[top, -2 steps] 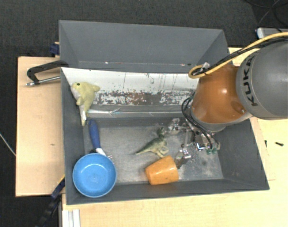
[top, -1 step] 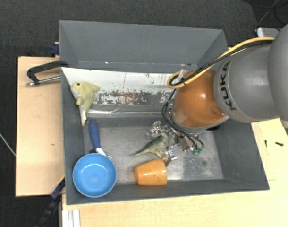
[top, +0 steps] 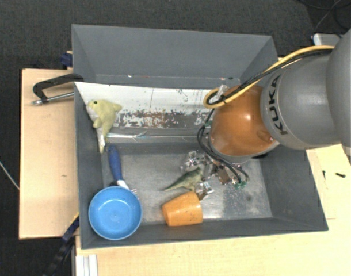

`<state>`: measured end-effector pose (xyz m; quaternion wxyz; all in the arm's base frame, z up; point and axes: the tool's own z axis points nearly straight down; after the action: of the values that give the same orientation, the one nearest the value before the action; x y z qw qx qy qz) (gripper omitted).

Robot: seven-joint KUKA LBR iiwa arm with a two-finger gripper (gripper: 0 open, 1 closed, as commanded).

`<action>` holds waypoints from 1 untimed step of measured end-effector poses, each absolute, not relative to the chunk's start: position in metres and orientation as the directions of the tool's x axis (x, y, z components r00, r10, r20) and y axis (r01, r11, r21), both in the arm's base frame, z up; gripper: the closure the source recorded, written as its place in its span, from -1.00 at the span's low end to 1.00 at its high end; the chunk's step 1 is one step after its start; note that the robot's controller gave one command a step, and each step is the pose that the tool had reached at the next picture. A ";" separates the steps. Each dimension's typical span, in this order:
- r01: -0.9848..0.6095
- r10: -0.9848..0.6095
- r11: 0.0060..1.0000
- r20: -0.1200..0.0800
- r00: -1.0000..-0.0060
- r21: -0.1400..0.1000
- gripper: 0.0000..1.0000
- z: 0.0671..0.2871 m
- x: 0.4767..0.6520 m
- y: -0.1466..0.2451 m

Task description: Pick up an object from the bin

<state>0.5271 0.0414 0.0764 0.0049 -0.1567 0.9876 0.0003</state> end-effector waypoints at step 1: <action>-0.655 -0.655 0.756 -0.007 -0.756 -0.005 1.00 0.188 0.542 0.010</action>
Offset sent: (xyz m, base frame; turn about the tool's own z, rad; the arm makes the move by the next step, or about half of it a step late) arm 0.0126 -0.0314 0.1097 -0.4018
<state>0.5417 0.0103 0.1880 0.0043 -0.3493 0.9370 -0.0010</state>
